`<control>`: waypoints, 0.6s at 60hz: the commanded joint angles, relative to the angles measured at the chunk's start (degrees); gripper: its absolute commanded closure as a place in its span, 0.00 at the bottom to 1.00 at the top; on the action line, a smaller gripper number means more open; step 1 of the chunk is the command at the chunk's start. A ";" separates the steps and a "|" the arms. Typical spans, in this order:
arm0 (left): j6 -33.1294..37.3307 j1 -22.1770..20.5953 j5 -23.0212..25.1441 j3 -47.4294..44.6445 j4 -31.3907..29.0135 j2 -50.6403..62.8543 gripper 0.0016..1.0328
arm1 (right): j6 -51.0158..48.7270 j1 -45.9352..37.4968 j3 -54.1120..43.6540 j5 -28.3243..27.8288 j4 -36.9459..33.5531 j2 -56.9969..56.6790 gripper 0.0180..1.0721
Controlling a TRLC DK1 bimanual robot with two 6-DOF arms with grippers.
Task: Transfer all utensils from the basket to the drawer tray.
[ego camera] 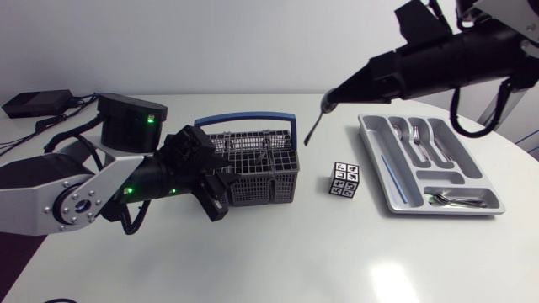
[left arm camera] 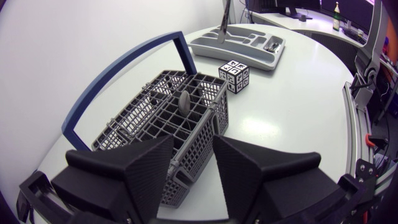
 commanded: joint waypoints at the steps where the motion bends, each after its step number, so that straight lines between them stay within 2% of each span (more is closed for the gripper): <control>1: 1.17 -0.33 0.48 -0.78 -0.70 -0.76 0.56 | -3.51 -4.08 -1.37 -0.39 -3.93 -1.29 0.95; 9: 0.99 -0.59 0.48 -0.78 -0.96 -0.85 0.56 | -9.48 -11.37 -3.31 2.07 -10.26 -2.26 0.95; 21: 0.29 -0.68 0.39 -0.52 -1.84 -1.29 0.56 | -17.74 -20.07 -10.16 14.11 -12.63 -4.28 0.95; 25: -0.68 -0.77 0.31 -0.43 -2.19 -1.56 0.56 | -20.56 -22.09 -12.27 17.63 -11.75 -4.37 0.95; 36: -2.79 -2.09 0.31 -0.96 -4.04 -2.96 0.56 | -28.47 -31.32 -15.61 26.51 -3.58 -1.29 0.95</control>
